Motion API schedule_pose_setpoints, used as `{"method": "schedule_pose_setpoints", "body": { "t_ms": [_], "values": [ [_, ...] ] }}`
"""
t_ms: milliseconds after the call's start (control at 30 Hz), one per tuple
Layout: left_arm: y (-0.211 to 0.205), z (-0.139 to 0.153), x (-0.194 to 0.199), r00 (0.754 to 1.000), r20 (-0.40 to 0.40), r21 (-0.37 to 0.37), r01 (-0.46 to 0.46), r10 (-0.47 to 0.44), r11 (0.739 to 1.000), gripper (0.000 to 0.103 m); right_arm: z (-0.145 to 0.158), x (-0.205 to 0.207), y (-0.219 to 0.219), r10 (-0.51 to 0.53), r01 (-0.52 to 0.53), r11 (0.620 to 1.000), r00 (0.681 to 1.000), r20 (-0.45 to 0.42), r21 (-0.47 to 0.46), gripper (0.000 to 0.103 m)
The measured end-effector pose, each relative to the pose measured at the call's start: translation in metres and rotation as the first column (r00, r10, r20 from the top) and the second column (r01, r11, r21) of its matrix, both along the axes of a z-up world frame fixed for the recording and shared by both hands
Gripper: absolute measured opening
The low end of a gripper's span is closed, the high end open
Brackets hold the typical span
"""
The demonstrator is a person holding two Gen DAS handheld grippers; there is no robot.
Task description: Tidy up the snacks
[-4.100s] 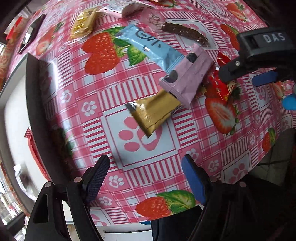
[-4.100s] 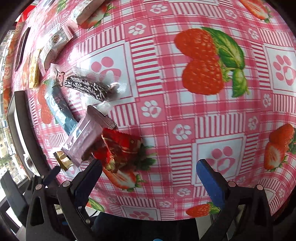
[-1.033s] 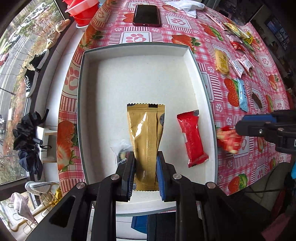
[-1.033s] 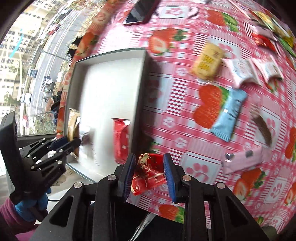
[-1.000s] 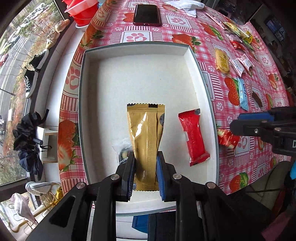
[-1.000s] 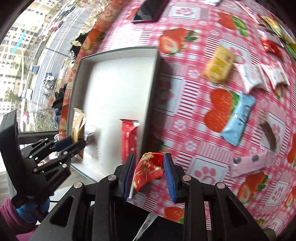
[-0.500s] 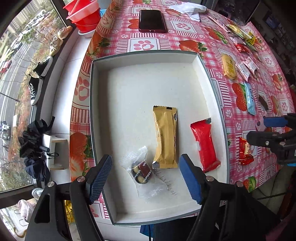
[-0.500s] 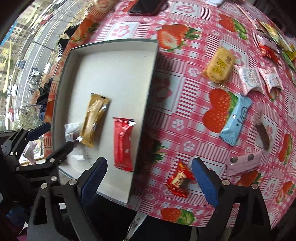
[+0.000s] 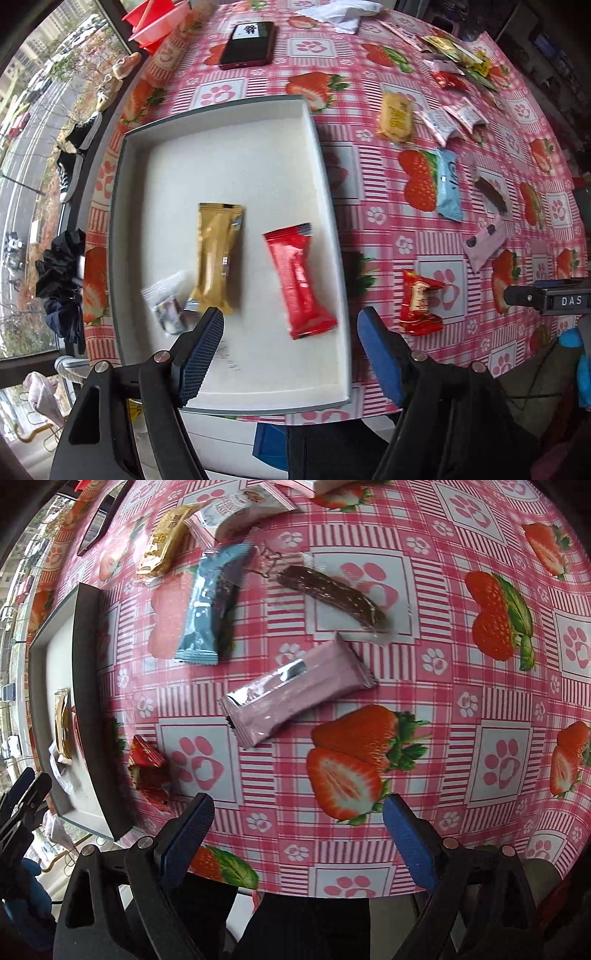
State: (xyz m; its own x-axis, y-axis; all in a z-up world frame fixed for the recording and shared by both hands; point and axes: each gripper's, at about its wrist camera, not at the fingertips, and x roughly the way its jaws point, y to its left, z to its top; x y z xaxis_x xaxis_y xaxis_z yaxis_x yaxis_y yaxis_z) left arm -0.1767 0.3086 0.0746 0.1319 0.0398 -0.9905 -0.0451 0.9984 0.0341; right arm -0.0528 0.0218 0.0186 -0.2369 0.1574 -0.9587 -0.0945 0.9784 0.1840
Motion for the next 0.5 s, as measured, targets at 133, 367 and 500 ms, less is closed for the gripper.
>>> {"method": "schedule_pose_setpoints", "body": {
  "t_ms": [133,367,500],
  "values": [
    [-0.07,-0.022,0.008,0.993,-0.054,0.002,0.101,-0.101,0.995,0.079,-0.002,-0.007,-0.027,0.048,-0.048,0.999,0.999,-0.009,-0.002,0.093],
    [-0.092,-0.085,0.025,0.983,-0.181,0.013,0.028,-0.026,1.0,0.074,-0.007,-0.011,-0.047,0.069,-0.069,0.998,0.998,0.003,0.011,0.093],
    [-0.086,-0.078,0.03,0.985,-0.173,-0.054,-0.003,-0.007,0.999,0.031,-0.008,0.003,-0.07,0.066,-0.066,0.998,0.998,-0.012,0.024,0.093]
  ]
}}
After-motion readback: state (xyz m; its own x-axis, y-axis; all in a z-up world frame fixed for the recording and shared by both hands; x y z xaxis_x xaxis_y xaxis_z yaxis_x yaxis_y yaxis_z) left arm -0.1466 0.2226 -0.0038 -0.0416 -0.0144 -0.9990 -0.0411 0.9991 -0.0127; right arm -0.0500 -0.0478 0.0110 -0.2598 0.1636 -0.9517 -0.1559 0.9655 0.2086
